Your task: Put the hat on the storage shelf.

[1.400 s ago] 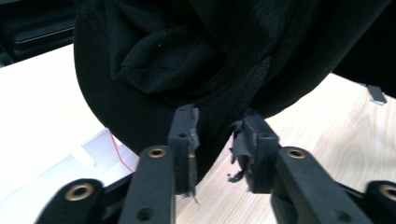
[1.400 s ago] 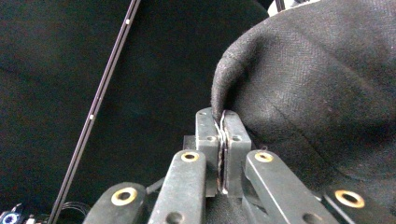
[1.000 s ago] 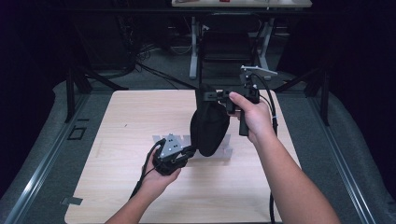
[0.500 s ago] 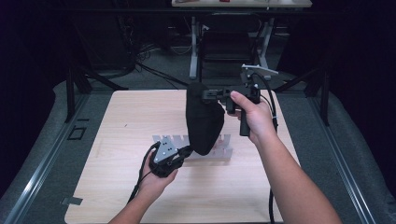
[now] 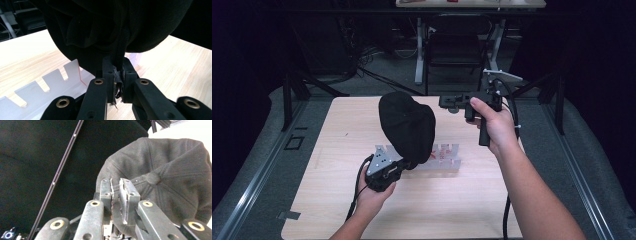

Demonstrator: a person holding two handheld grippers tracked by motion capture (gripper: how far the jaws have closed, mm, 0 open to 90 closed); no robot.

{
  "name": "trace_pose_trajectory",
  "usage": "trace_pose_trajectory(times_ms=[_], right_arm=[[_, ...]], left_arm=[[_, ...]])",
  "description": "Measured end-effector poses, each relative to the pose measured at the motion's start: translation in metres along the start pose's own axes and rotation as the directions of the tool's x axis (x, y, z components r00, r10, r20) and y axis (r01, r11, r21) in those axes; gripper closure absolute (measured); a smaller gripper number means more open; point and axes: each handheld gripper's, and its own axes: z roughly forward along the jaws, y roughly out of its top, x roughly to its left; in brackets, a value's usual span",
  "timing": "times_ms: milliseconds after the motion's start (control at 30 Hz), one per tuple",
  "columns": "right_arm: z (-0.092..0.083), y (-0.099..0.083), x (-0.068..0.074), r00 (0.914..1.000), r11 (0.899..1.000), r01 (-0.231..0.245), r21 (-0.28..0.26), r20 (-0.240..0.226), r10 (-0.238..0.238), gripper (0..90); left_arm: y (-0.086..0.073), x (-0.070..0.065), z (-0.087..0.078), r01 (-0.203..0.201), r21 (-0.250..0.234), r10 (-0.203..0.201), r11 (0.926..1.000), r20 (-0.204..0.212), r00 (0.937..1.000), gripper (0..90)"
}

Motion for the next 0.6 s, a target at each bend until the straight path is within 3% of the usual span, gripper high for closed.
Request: trace_pose_trajectory(times_ms=[267, 300, 400, 600], right_arm=[[-0.003, -0.001, 0.000, 1.0000, 1.000, 0.000, -0.004, 0.001, 0.000, 80.3], [-0.004, -0.001, -0.001, 1.0000, 1.000, 0.001, -0.004, 0.002, -0.001, 80.3], [-0.007, -0.002, -0.002, 1.0000, 1.000, 0.002, -0.002, 0.003, -0.002, 80.3], [-0.009, -0.003, -0.004, 1.0000, 1.000, 0.000, -0.006, 0.005, 0.000, 79.3]], left_arm=[[-0.009, 0.007, 0.002, 0.045, 0.014, -0.045, 0.9989, -0.005, 0.9990, 85.4], [-0.017, 0.010, 0.003, 0.079, 0.004, -0.079, 0.9968, -0.001, 0.9968, 85.4], [-0.022, 0.012, 0.002, 0.117, -0.014, -0.117, 0.9930, 0.003, 0.9931, 85.3], [-0.029, 0.012, 0.000, 0.116, 0.007, -0.116, 0.9933, 0.002, 0.9933, 85.0]])
